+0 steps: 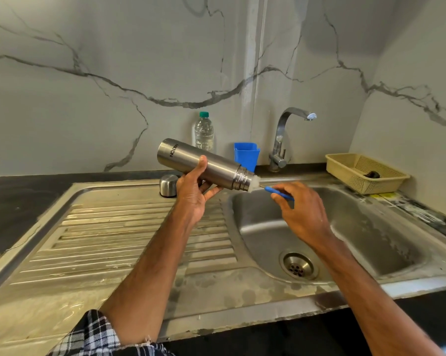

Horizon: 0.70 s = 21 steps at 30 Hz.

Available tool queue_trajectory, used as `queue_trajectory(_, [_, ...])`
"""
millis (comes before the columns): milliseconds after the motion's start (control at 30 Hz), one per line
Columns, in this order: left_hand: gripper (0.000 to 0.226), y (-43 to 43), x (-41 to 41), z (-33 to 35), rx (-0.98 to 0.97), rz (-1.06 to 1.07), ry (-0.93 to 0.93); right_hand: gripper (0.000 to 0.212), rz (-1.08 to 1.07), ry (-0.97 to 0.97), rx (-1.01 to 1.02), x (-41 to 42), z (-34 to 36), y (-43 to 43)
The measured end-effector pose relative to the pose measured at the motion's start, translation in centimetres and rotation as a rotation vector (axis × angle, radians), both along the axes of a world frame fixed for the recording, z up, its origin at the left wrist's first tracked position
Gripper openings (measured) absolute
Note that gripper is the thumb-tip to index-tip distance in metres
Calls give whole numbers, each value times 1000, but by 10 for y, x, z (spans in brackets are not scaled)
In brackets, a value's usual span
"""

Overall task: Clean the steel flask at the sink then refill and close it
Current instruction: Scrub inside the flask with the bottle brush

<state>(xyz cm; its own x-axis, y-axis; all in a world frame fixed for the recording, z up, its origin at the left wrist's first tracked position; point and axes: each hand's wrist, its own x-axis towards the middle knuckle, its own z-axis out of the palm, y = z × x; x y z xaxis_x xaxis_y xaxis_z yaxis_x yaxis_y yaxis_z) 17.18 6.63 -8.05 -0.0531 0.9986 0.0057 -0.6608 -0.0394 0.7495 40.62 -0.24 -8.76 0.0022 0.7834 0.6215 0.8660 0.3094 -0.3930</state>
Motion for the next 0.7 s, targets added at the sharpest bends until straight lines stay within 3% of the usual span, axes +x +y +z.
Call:
queue_trajectory(133, [58,4,-8,-2,-3,40,60,27,96,62,-227,-16,-3,1])
queue_trajectory(233, [68,2,-10,3,25,31,70,25,257,413,-508,-27,-1,-4])
queue_trajectory(333, [55,0,-11,10,55,9,97,23,423,666,-781,-30,7,-12])
queue_trajectory(400, [52,-1,-12,12,52,13,108,18,406,667,-747,-33,8,-15])
queue_trajectory(533, [57,2,-18,6,21,76,83,13,112,305,-403,-34,1,-14])
queue_trajectory(700, [33,3,-16,2,-44,99,7,20,52,407,-225,-32,1,-19])
